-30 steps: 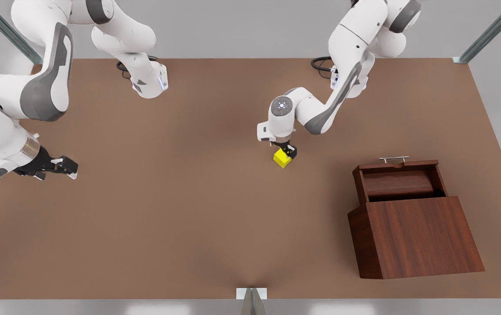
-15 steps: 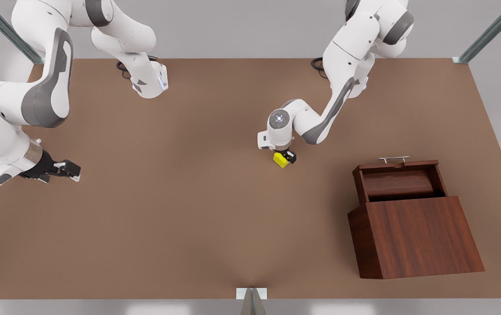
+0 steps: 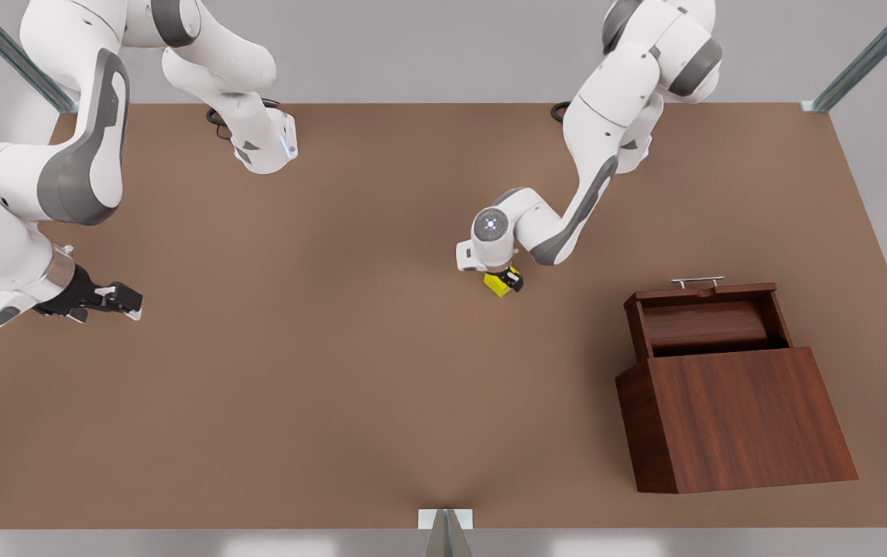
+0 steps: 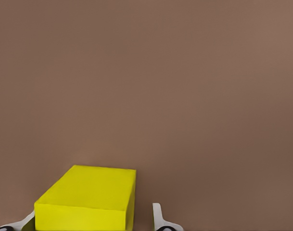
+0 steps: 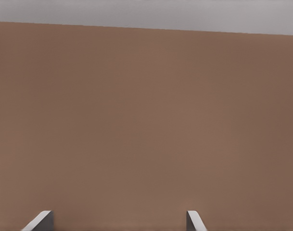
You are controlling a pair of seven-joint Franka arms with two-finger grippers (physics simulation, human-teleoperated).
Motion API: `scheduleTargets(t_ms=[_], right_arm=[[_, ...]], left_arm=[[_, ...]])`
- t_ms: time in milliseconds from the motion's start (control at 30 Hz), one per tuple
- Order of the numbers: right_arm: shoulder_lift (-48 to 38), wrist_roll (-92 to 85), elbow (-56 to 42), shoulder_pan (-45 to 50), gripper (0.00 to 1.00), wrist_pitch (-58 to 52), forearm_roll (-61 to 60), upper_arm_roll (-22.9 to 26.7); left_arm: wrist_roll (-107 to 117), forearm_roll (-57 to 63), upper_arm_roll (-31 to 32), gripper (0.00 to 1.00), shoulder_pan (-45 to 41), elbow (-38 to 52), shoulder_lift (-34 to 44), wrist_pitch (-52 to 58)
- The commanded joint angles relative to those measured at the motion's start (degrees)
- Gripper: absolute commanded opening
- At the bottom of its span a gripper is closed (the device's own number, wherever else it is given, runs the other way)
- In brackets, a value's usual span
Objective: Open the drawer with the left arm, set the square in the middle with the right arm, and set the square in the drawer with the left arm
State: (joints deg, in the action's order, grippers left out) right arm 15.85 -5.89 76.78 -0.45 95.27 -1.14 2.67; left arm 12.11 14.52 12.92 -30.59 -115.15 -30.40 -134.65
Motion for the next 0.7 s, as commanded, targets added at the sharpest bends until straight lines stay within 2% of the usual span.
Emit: scheduleTargets(t_ms=[0,67,167,233,433,600,667], right_arm=[[0.06,0.00,-0.05,0.01,1.00,0.00,-0.01,-0.03],[-0.03,0.09,-0.05,0.10,1.00,0.09,-0.01,-0.03],[-0.03,0.00,-0.05,0.01,1.00,0.18,0.08,0.06],[-0.03,0.00,-0.05,0.01,1.00,0.18,0.08,0.06],[0.06,2.19,-0.05,0.37,1.00,0.35,0.17,0.06],[0.06,3.16,-0.14,0.37,1.00,0.35,0.78,0.06],[0.06,3.16,-0.14,0.37,1.00,0.44,0.78,0.06]], left_arm=[[0.10,2.97,0.00,1.00,-0.09,-0.07,-0.10,0.00],[0.19,2.97,0.00,1.00,-0.26,0.02,-0.71,-0.88],[0.63,2.97,0.00,0.73,-0.18,0.02,-0.80,-0.88],[1.33,2.97,0.00,0.66,-0.26,0.11,-0.80,-0.80],[1.51,2.97,0.00,0.66,-0.26,0.63,-0.10,0.08],[0.28,1.75,-0.18,0.69,0.44,5.11,6.84,11.24],[-6.66,-5.28,-2.28,0.69,0.70,10.74,9.22,19.85]])
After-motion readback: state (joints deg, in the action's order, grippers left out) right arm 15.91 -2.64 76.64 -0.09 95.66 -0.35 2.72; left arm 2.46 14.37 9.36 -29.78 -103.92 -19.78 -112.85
